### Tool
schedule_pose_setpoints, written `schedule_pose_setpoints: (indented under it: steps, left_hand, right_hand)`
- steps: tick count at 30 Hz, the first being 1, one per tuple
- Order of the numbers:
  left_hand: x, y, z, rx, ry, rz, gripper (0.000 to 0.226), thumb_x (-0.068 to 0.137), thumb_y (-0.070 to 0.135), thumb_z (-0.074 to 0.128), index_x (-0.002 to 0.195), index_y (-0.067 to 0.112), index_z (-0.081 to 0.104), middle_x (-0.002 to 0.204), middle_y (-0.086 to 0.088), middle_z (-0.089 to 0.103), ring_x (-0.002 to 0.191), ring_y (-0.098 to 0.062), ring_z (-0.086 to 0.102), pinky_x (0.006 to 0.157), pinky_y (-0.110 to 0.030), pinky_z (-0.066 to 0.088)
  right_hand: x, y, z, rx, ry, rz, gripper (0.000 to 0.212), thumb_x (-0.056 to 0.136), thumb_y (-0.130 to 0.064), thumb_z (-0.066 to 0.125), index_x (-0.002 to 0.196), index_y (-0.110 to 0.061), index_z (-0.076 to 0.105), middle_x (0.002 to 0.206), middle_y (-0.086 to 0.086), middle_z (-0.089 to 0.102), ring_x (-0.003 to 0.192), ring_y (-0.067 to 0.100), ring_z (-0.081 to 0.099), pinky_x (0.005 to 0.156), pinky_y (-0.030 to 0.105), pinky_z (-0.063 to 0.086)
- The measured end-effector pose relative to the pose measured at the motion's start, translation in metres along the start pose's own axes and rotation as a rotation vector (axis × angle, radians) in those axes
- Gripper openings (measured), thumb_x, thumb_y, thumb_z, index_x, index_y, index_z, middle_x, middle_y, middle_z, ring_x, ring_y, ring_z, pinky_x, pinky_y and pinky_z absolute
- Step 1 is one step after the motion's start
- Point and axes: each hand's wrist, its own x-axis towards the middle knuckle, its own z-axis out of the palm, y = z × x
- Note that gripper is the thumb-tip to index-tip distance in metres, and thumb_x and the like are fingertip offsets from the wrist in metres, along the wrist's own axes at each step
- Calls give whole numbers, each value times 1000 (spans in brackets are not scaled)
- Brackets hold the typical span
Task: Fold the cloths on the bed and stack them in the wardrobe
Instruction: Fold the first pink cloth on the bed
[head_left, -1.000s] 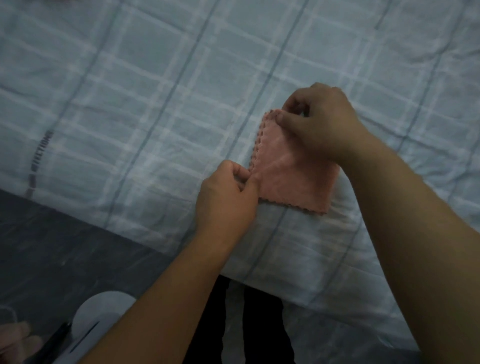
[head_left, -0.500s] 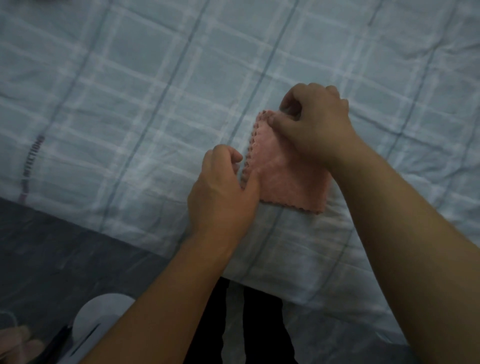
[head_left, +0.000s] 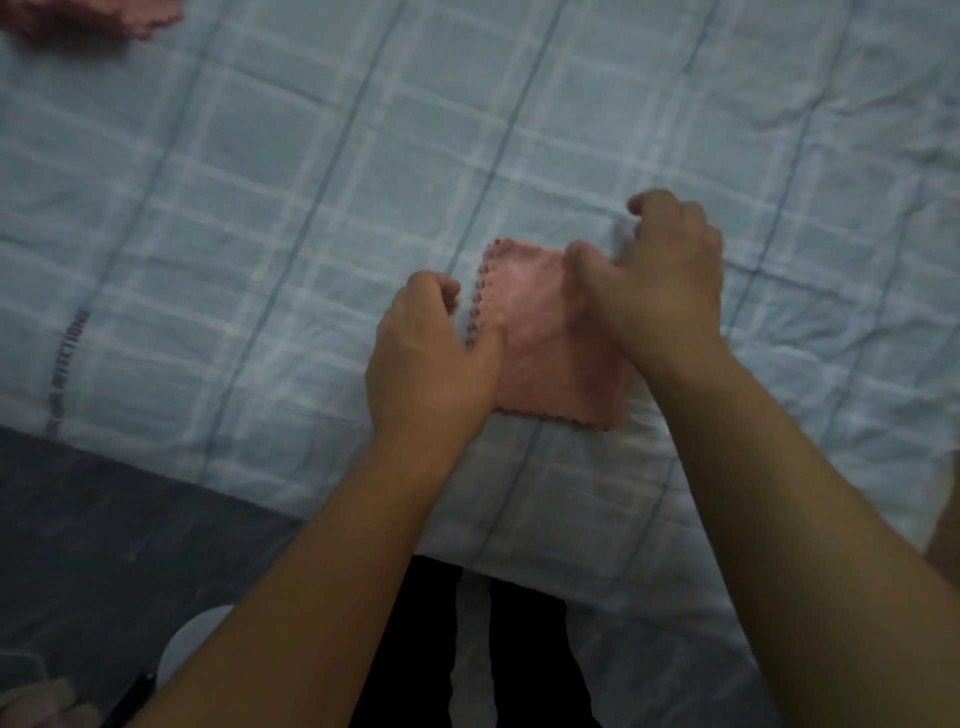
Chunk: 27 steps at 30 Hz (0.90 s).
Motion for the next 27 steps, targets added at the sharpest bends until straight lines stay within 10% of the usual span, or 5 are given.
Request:
schedule_pose_setpoints:
  steps: [6, 14, 21, 27]
  left_hand:
    - [31, 29, 10, 0, -122, -77, 65, 78, 43, 75, 132, 15, 50, 129, -6, 62, 121, -29, 59, 102, -43, 50]
    - [44, 25, 12, -158, -247, -196, 36, 75, 16, 81, 105, 18, 59, 84, 5, 63, 96, -28, 70, 91, -44, 57]
    - [26, 41, -13, -315, -285, -207, 16, 86, 20, 76, 89, 21, 61, 82, 7, 64, 77, -12, 60, 68, -28, 48]
    - [-5, 73, -58, -489, -368, -150, 29, 91, 23, 73, 114, 13, 58, 93, -2, 69, 81, -15, 64, 69, -28, 51]
  right_hand:
    - [-10, 11, -7, 290, -216, 463, 67, 77, -44, 73, 128, -7, 50, 127, 16, 60, 115, 35, 60, 99, 42, 52]
    - [-13, 9, -19, 645, -377, 574, 19, 81, -18, 80, 94, -14, 66, 97, 11, 70, 75, 20, 65, 58, 27, 48]
    - [-36, 7, -51, 789, -444, 545, 18, 91, -19, 71, 108, -12, 72, 98, 7, 75, 74, 15, 69, 53, 24, 52]
    - [-58, -7, -102, 863, -391, 505, 6, 95, -16, 67, 100, -18, 70, 89, 2, 73, 69, 15, 67, 57, 33, 57]
